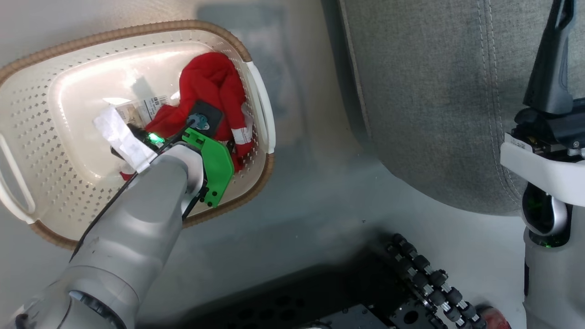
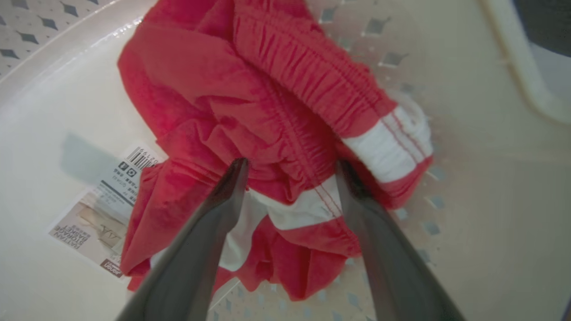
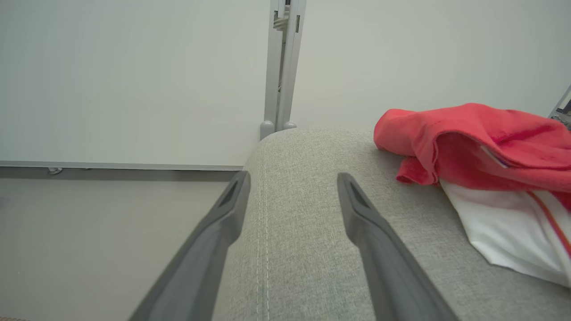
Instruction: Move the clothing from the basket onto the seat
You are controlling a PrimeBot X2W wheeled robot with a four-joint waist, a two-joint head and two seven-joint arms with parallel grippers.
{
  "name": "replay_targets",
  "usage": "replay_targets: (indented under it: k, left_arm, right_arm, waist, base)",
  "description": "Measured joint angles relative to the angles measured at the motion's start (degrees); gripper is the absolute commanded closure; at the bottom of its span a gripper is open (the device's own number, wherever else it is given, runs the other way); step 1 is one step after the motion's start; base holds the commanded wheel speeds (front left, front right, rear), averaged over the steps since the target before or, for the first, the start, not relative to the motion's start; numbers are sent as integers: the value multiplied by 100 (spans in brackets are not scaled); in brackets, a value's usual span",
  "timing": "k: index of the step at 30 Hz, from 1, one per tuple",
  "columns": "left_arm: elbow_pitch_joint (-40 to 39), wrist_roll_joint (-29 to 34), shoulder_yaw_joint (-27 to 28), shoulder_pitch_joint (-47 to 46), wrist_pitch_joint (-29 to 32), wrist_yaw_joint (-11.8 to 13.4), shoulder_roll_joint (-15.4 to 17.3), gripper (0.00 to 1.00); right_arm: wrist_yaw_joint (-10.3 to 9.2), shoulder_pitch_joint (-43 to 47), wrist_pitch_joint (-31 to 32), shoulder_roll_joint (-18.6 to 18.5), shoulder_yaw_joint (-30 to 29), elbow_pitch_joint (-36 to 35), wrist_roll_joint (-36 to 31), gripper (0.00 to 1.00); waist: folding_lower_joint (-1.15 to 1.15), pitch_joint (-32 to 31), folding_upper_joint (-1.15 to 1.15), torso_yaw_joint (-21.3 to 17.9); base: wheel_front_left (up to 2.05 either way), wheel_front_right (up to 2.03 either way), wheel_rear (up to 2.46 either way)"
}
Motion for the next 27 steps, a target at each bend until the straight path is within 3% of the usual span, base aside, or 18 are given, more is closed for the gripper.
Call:
replay_targets:
  k: [7,8,9,10,19,27]
  left_arm:
    - [281,-126,-152,-164,-51,0,13,0]
    - [302,-144,-191,-176,-80,0,12,34]
    - [333,-140,-213,-200,-185,0,15,80]
    - [383,-130,-219,-250,-285,8,19,100]
    - [584,-166,-168,-313,-1024,189,-64,100]
    - [545,-436,77,103,-1535,236,-181,100]
  right_arm:
    - [0,-63,1,2,10,-248,-53,0]
    - [0,-64,0,2,9,-274,-65,0]
    - [0,-64,0,2,9,-288,-90,0]
    - [0,-64,1,3,9,-301,-102,0]
    - [0,-65,0,2,21,-319,-230,0]
    - [0,-6,0,-52,92,-162,-267,0]
  waist:
    - [0,224,0,-176]
    - [0,246,0,-198]
    - [0,262,0,-210]
    - [0,279,0,-223]
    - [0,128,0,-133]
    - [-1,-448,0,78]
  base:
    - [0,0,0]
    - [0,0,0]
    - [0,0,0]
    - [0,0,0]
    - [0,0,0]
    - [0,0,0]
